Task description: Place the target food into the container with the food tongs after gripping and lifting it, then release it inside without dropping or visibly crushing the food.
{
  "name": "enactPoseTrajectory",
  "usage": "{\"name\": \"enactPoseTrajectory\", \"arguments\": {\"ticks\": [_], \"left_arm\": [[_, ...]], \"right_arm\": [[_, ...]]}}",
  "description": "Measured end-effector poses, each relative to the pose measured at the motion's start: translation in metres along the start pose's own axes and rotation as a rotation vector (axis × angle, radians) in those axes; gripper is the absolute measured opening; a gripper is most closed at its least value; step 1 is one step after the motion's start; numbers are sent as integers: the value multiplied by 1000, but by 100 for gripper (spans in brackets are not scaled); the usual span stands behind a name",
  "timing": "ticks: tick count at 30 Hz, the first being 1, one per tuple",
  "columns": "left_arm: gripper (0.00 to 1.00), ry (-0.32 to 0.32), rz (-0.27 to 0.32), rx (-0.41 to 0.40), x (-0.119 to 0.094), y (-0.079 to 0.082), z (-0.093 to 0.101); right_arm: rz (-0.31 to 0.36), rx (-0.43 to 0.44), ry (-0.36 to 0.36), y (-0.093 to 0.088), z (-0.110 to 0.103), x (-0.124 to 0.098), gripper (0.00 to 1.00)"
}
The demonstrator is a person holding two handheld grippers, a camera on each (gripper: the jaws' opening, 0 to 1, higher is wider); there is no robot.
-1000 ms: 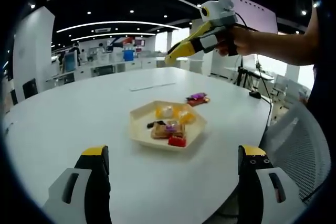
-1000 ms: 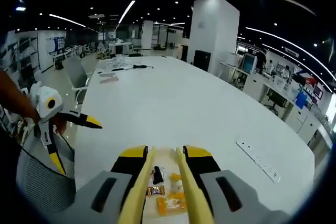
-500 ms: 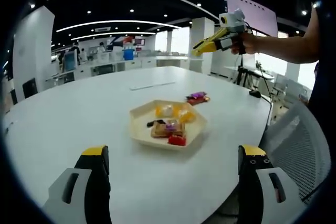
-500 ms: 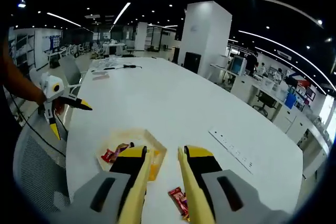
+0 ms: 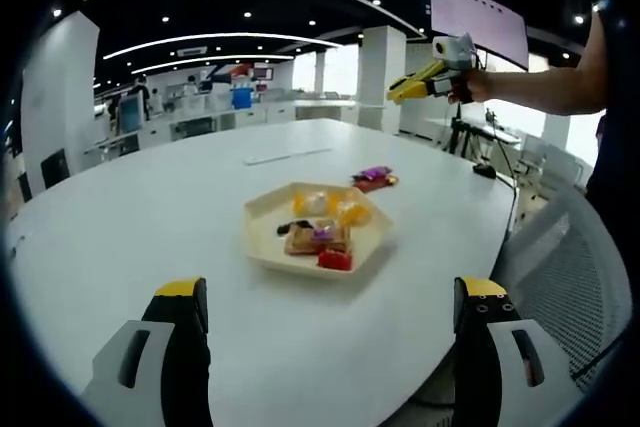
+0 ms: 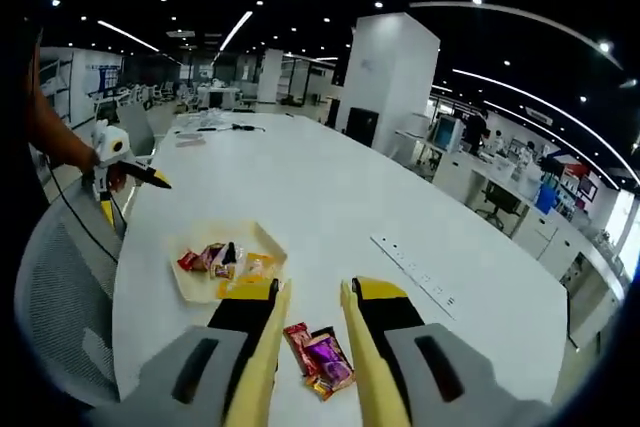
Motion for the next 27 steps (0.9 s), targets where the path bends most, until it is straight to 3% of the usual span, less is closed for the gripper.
{"name": "enactPoseTrajectory", "arguments": {"ticks": [19,27], "left_arm": [[99,14,-35,5,1,-6,-2],[99,13,-48,3,2,-8,-1]], "right_arm": [[-51,141,27,-66,12,5,25],[-138,100,102,-101,6,18,24]]}}
Point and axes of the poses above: the point that each gripper's makers call its tool centre point, and the gripper's own axes: x roughly forward along the fingers, z roughly to its right, y roughly out of its top, the point moved 4 cm from there along -x, roughly backward along the fingers, and after that the axes turned 12 degrees about y, right-handed, at the moved point
